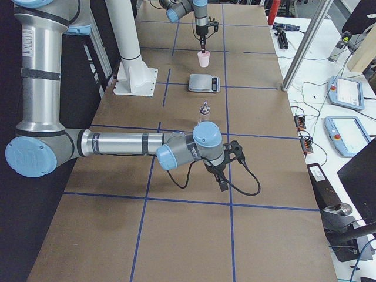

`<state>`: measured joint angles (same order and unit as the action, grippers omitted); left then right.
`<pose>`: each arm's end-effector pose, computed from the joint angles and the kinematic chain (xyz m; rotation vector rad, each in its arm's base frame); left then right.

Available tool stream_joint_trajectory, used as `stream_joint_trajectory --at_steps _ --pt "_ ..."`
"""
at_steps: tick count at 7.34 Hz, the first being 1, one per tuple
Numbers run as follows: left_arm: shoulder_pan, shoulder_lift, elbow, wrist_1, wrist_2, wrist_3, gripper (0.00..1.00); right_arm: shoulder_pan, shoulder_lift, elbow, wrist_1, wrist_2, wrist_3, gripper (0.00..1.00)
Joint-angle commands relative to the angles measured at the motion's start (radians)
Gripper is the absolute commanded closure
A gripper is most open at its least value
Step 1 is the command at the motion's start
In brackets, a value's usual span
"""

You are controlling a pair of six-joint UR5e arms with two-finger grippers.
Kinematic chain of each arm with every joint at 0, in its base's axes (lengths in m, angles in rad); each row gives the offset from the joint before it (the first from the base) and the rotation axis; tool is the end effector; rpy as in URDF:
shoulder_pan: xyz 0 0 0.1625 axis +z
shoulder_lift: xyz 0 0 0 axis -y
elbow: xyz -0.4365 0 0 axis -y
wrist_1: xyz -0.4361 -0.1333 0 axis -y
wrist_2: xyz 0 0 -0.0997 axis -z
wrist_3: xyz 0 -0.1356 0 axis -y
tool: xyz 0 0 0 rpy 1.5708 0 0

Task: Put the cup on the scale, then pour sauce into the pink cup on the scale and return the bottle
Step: 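Carry the pink cup with the left gripper onto the scale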

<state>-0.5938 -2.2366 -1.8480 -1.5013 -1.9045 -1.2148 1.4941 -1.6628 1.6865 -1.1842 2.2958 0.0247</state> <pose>0.5205 -0.4586 0.1587 0.1179 0.9115 -0.0751 0.0028 -0.5296 0.6401 0.3556 -0.7341 -0.1978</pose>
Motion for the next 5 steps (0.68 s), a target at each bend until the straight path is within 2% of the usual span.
stream_joint_trajectory --at_steps 1,5 --pt "0.014 -0.162 0.181 0.0 -0.008 -0.003 1.0 0.0 0.0 -0.001 0.0 0.001 0.014 0.0" --pt "0.061 -0.155 0.187 -0.002 -0.007 -0.002 1.0 0.0 0.0 0.001 0.0 0.001 0.014 0.0"
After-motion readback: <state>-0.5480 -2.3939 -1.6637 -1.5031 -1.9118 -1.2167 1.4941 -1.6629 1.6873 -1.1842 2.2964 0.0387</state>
